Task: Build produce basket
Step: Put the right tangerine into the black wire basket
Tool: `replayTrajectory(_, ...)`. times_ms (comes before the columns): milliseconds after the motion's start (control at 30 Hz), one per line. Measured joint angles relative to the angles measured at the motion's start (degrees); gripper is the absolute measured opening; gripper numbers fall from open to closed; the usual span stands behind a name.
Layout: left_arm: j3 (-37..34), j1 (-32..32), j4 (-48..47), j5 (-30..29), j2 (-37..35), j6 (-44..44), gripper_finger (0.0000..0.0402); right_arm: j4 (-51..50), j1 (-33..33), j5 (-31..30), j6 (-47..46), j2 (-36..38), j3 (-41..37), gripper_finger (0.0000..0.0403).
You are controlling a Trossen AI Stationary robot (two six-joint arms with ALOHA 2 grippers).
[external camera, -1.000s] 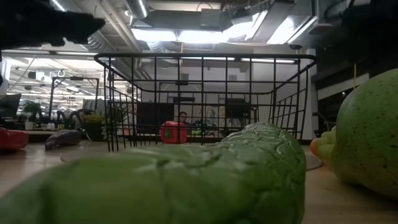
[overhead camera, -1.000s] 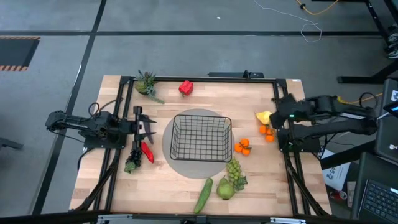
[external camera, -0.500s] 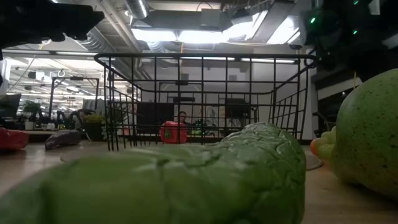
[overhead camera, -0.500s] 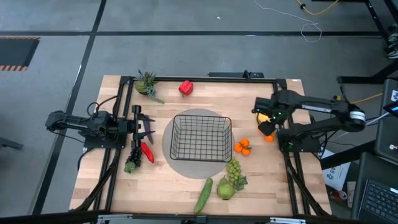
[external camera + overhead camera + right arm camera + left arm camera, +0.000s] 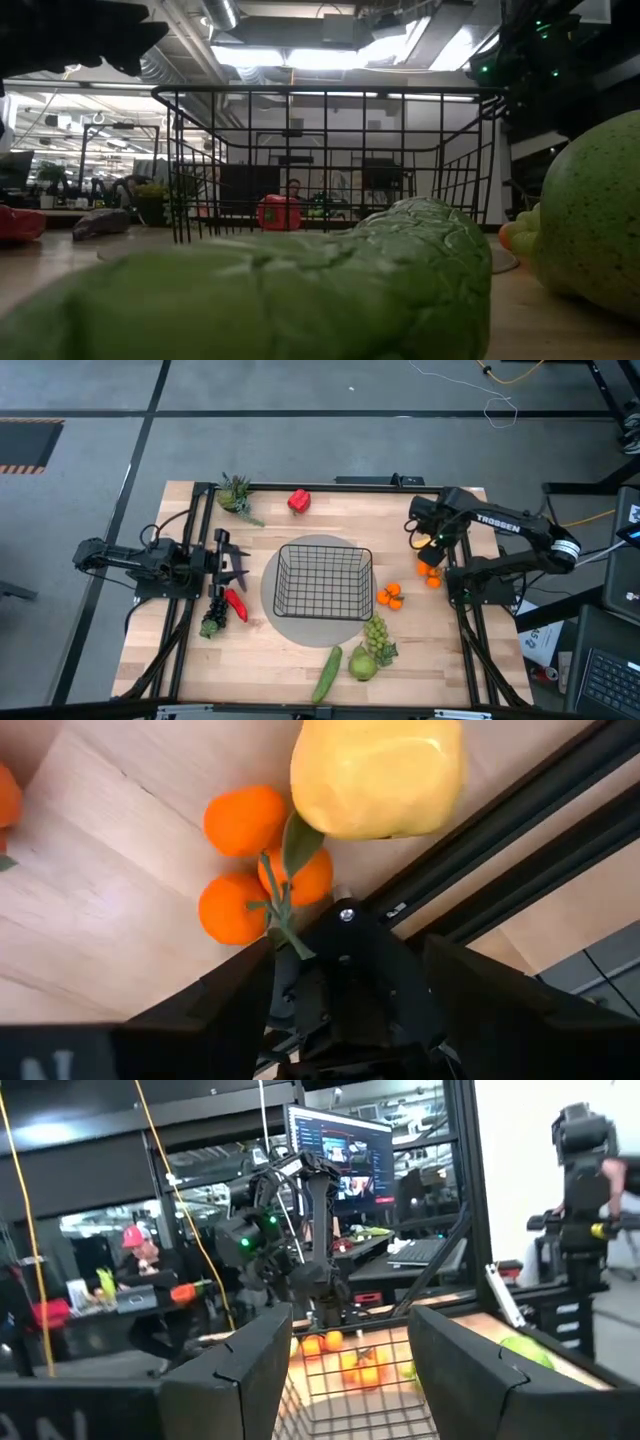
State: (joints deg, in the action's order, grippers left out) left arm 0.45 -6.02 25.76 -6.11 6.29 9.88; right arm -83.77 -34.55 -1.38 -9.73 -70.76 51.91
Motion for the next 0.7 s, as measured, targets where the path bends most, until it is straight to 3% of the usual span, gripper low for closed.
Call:
replayTrajectory(267, 0.0, 0.0, 0.0, 0.0, 0.0, -2.4, 0.0197, 2.1, -3.3, 4.9, 0.4, 8.3, -9.2, 0.0256)
replayTrajectory(400, 0.0, 0.0, 0.0, 0.0, 0.0, -0.8, 0.0197, 2.2, -2.9, 2.6, -5.1, 10.3, -9.5, 0.0256)
replayTrajectory(700, 0.0, 0.0, 0.4, -0.4, 0.0, 5.7, 0.0197, 2.8, -2.9, 2.5, -6.5, 7.3, -9.3, 0.0256)
